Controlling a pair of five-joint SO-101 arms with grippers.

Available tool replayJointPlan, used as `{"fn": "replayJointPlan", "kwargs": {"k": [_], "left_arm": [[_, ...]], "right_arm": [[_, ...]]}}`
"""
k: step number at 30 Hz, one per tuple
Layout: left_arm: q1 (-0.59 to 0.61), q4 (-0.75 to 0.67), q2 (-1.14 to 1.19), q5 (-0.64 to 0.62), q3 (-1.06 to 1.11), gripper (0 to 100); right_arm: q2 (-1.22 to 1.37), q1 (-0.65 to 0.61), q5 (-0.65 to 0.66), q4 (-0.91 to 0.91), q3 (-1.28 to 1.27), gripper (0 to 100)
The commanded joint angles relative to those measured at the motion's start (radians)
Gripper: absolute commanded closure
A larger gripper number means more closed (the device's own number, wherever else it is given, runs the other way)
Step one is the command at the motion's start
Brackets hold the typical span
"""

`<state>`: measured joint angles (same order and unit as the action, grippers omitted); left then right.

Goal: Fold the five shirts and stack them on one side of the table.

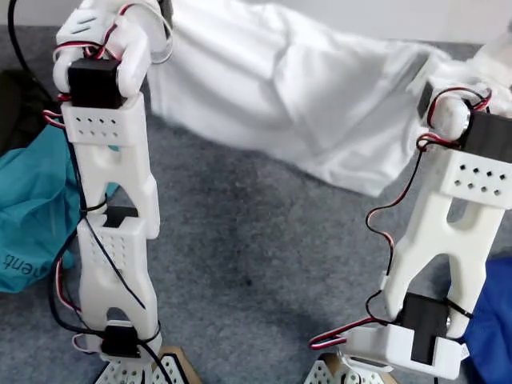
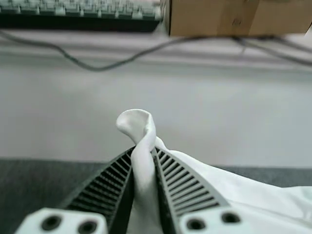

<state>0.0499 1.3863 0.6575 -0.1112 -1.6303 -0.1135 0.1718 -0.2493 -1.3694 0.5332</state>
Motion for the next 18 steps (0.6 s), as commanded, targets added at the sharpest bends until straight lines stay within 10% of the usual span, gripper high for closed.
{"fn": "replayJointPlan", "kwargs": {"k": [1, 18], "left_arm": [[-0.015, 0.097, -0.09, 0.003, -0.035, 99], [-0.061, 0.365, -0.512, 0.003, -0.033, 99]], "right_arm": [[-0.012, -0.039, 0.078, -0.142, 0.148, 99.2], [-0.272, -0.081, 0.198, -0.392, 0.449, 99.2]]}}
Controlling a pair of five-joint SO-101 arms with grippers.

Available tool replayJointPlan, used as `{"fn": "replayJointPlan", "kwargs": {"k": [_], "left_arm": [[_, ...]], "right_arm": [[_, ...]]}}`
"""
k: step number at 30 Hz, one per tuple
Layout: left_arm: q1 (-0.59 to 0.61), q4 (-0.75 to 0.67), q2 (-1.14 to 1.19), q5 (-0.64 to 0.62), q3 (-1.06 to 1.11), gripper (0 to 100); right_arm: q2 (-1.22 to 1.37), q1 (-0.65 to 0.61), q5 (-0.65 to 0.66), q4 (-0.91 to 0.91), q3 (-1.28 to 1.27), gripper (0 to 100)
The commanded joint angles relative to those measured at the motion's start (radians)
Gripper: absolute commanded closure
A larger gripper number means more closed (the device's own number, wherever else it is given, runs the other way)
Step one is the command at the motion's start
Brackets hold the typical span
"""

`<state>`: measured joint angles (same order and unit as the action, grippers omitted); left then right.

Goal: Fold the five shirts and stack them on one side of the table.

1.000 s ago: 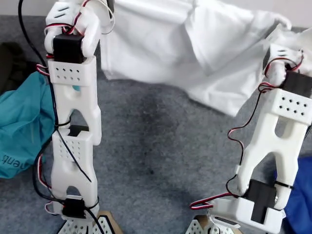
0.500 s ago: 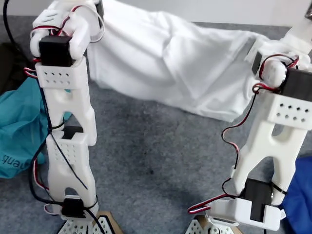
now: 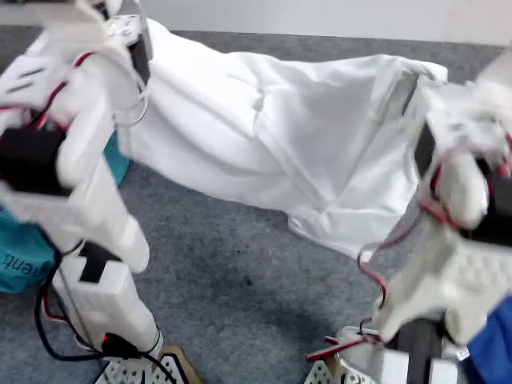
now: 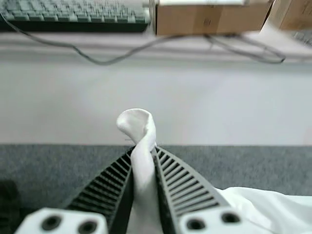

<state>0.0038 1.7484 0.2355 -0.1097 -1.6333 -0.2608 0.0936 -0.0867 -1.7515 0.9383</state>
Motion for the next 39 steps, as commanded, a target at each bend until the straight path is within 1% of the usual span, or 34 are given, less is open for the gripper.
{"fn": "replayJointPlan", "kwargs": {"k": [1, 5, 10, 15, 18, 21, 25, 31, 33, 35, 39], "left_arm": [[-0.015, 0.005, -0.111, 0.002, -0.028, 99], [-0.015, 0.006, -0.183, 0.002, -0.024, 99], [-0.015, 0.011, -0.245, 0.002, -0.024, 99], [-0.015, 0.017, -0.285, 0.002, -0.008, 99], [-0.015, 0.018, -0.335, 0.002, 0.094, 99], [-0.015, 0.018, -0.444, 0.002, 0.309, 99], [-0.015, 0.014, -0.676, 0.002, 0.699, 99], [-0.015, -0.009, -0.98, 0.002, 1.247, 99], [-0.015, -0.083, -1.035, 0.002, 1.426, 99], [-0.013, -0.199, -1.073, 0.002, 1.609, 99], [0.019, -0.519, -1.113, 0.002, 1.957, 99]], "right_arm": [[-0.157, -0.013, 0.043, -0.01, 0.044, 99.2], [-0.26, -0.027, 0.046, -0.01, 0.042, 99.2], [-0.317, -0.027, 0.048, -0.012, 0.013, 99.2], [-0.372, -0.05, 0.109, -0.012, -0.131, 99.2], [-0.441, -0.091, 0.114, -0.012, -0.263, 99.2], [-0.524, -0.127, 0.112, -0.012, -0.406, 99.2], [-0.604, -0.151, 0.112, -0.008, -0.556, 99.2], [-0.621, -0.15, 0.112, -0.005, -0.653, 99.2], [-0.621, -0.15, 0.11, 0.025, -0.685, 99.2], [-0.621, -0.147, 0.11, 0.073, -0.736, 99.2], [-0.621, -0.147, 0.112, 0.186, -0.881, 99.2]]}}
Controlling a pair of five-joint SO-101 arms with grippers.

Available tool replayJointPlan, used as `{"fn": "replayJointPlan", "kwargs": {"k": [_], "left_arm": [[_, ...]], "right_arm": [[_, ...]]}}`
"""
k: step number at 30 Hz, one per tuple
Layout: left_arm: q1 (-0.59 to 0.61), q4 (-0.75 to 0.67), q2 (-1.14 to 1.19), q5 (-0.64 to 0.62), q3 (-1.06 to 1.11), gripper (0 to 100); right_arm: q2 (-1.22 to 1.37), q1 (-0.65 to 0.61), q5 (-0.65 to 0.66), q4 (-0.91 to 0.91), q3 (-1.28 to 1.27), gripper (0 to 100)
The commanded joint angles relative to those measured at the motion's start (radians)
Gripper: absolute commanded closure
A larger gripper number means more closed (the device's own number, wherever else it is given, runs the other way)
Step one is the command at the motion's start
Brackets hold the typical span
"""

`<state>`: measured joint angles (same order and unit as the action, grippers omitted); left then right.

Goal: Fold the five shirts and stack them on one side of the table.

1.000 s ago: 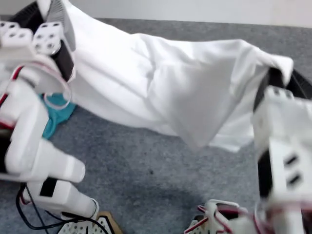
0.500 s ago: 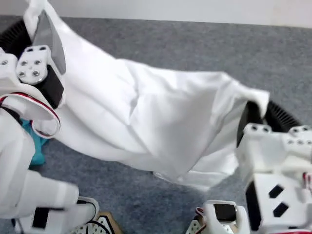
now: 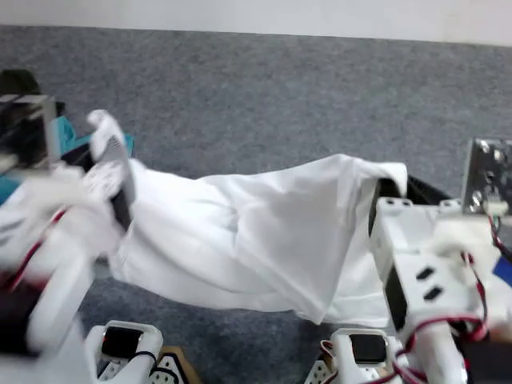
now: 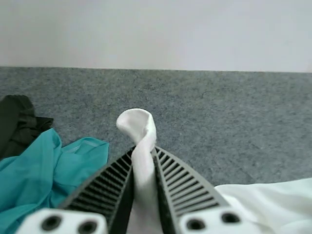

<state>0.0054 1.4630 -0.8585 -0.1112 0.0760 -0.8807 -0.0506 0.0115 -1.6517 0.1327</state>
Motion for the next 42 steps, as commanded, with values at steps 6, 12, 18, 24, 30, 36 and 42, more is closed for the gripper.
{"fn": "replayJointPlan", "kwargs": {"k": [6, 12, 18, 24, 30, 36, 42], "left_arm": [[0.022, -0.658, -0.018, 0.003, 0.618, 99], [0.024, -0.956, 0.031, 0.005, 0.788, 99], [0.038, -1.137, 0.283, 0.005, 0.774, 99], [0.041, -1.16, 0.588, 0.005, 0.591, 99], [0.042, -1.204, 0.862, 0.005, 0.397, 99], [0.051, -1.283, 1.064, 0.006, 0.255, 99], [0.053, -1.312, 1.219, 0.009, 0.104, 99]], "right_arm": [[-0.001, -0.001, 0.017, 0.311, -0.337, 99.2], [-0.001, 0.018, 0.017, 0.568, -0.591, 99.2], [-0.001, 0.076, 0.018, 0.857, -0.817, 99.2], [0.007, 0.104, 0.018, 1.043, -0.961, 99.2], [0.174, 0.15, 0.018, 1.218, -1.0, 99.2], [0.418, 0.151, 0.018, 1.489, -0.992, 98.5], [0.665, 0.136, 0.011, 1.54, -0.805, 80.7]]}}
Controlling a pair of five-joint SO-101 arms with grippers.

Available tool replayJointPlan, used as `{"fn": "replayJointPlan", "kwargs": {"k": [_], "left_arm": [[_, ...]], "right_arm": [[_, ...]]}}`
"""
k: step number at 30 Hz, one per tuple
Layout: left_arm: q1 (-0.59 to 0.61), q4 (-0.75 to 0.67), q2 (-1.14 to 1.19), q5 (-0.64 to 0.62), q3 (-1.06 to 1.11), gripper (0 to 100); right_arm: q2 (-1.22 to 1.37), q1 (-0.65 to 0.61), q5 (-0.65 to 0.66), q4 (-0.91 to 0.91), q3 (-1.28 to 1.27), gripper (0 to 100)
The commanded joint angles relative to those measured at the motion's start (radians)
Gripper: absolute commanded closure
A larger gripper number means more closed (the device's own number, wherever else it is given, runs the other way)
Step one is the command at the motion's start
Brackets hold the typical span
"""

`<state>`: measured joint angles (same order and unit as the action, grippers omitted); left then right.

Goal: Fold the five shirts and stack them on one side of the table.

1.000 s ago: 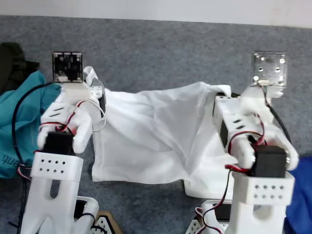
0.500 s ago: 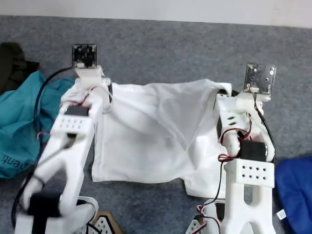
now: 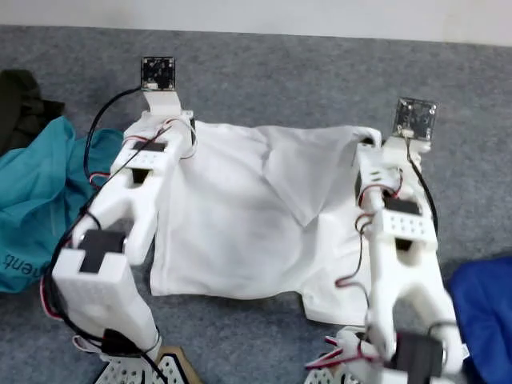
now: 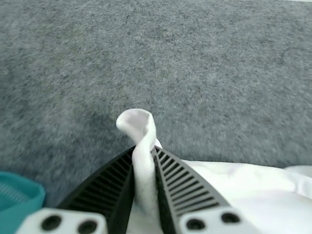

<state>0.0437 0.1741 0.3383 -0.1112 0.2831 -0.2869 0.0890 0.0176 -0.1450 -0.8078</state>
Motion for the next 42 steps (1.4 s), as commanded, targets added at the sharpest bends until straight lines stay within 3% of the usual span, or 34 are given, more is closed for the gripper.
{"fn": "replayJointPlan", "kwargs": {"k": [1, 7, 14, 19, 24, 33, 42], "left_arm": [[0.018, -0.023, 0.041, 0.009, -0.127, 99], [0.035, -0.005, 0.084, 0.009, -0.223, 97], [0.048, 0.141, 0.094, 0.008, -0.237, 71], [0.05, 0.143, 0.082, 0.009, -0.214, 62], [0.058, 0.173, 0.01, 0.008, -0.203, 61], [0.013, 0.505, -0.237, 0.0, -0.193, 61], [-0.035, 0.681, -0.348, -0.074, -0.171, 61]], "right_arm": [[0.108, -0.004, 0.005, 0.033, 0.173, 79.4], [0.165, -0.001, 0.003, -0.07, 0.294, 79.2], [0.147, 0.001, 0.003, -0.191, 0.36, 79.2], [0.142, -0.005, 0.058, -0.199, 0.363, 78.3], [0.133, -0.005, 0.075, -0.203, 0.364, 68.9], [0.122, -0.005, 0.074, -0.354, 0.507, 66.3], [0.128, -0.087, 0.077, -0.908, 0.762, 66.1]]}}
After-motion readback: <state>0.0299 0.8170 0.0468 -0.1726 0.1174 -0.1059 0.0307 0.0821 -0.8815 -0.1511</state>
